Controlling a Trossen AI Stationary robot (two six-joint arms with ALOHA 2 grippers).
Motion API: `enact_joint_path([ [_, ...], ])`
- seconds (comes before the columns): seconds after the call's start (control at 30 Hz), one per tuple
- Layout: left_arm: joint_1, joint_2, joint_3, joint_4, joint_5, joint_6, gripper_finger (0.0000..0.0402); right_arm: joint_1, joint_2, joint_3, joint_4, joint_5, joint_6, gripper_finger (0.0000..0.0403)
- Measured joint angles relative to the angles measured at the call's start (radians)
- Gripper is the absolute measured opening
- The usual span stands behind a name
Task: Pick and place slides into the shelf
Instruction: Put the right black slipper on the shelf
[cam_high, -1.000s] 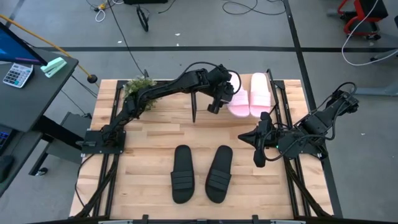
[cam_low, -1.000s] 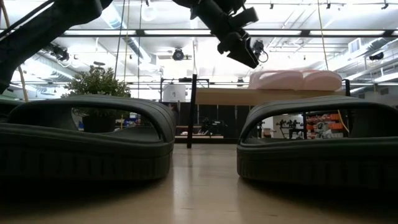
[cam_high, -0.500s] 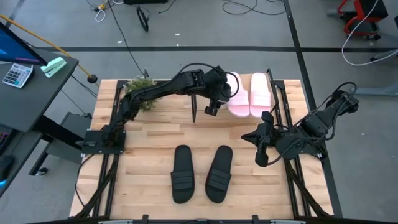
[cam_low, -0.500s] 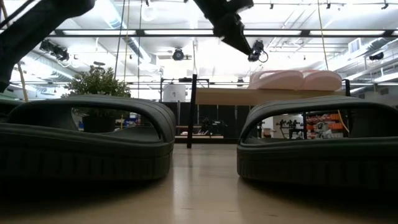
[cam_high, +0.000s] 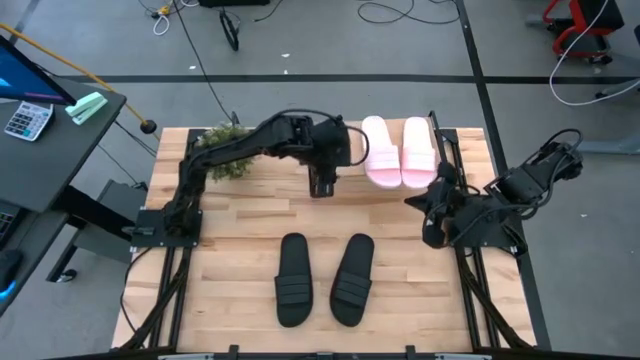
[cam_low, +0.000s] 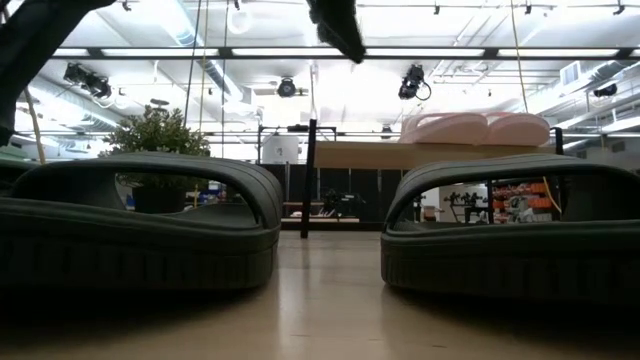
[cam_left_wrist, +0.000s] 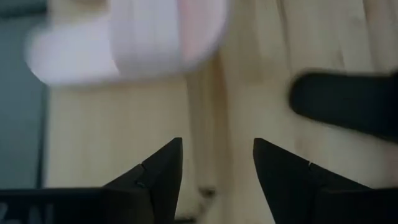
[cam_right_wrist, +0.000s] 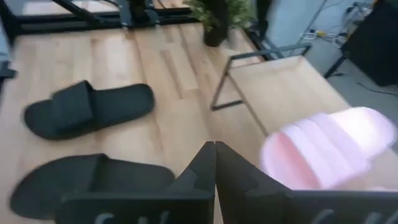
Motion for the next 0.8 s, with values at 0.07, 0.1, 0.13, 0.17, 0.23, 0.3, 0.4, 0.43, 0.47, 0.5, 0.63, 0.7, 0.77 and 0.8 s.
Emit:
enact_joint_path([
  [0.07,-0.020,-0.003,0.000,-0.048,0.000,-0.044,0.0199,-0.010,-0.017,0.000,-0.015,0.017,-0.002,0.0012],
  [0.1,-0.031,-0.004,0.000,-0.070,0.000,-0.064,0.0199,-0.013,-0.024,0.000,-0.020,0.021,-0.006,0.0012],
  [0.13,-0.042,-0.004,0.000,-0.097,-0.002,-0.091,0.0199,-0.017,-0.031,0.000,-0.025,0.022,-0.014,0.0013],
  [0.17,-0.054,-0.004,0.000,-0.120,-0.006,-0.121,0.0199,-0.022,-0.038,0.000,-0.026,0.023,-0.026,0.0013],
  [0.23,-0.081,-0.004,0.000,-0.152,-0.008,-0.174,0.0198,-0.028,-0.050,0.000,-0.026,0.023,-0.049,0.0013],
  [0.3,-0.110,-0.004,0.000,-0.180,-0.021,-0.227,0.0196,-0.032,-0.063,0.000,-0.029,0.023,-0.057,0.0012],
  [0.4,-0.158,-0.004,0.000,-0.198,-0.063,-0.318,0.0192,-0.033,-0.080,0.000,-0.030,0.023,-0.096,0.0013],
  [0.43,-0.174,-0.004,0.000,-0.207,-0.071,-0.346,0.0192,-0.033,-0.085,0.000,-0.030,0.023,-0.111,0.0014],
  [0.47,-0.190,-0.004,0.000,-0.210,-0.075,-0.374,0.0192,-0.033,-0.088,0.000,-0.030,0.022,-0.122,0.0016],
  [0.5,-0.207,-0.004,0.000,-0.214,-0.078,-0.402,0.0193,-0.033,-0.091,0.000,-0.031,0.022,-0.128,0.0017],
  [0.63,-0.274,-0.004,0.000,-0.217,-0.123,-0.517,0.0193,-0.032,-0.095,0.000,-0.053,0.013,-0.171,0.0022],
  [0.7,-0.309,-0.004,0.000,-0.221,-0.169,-0.583,0.0191,-0.032,-0.094,0.000,-0.069,0.007,-0.210,0.0025],
  [0.77,-0.344,-0.004,0.000,-0.243,-0.217,-0.638,0.0187,-0.032,-0.093,0.000,-0.077,0.006,-0.227,0.0030],
  [0.8,-0.363,-0.004,0.000,-0.261,-0.241,-0.666,0.0186,-0.032,-0.093,0.000,-0.080,0.005,-0.228,0.0032],
])
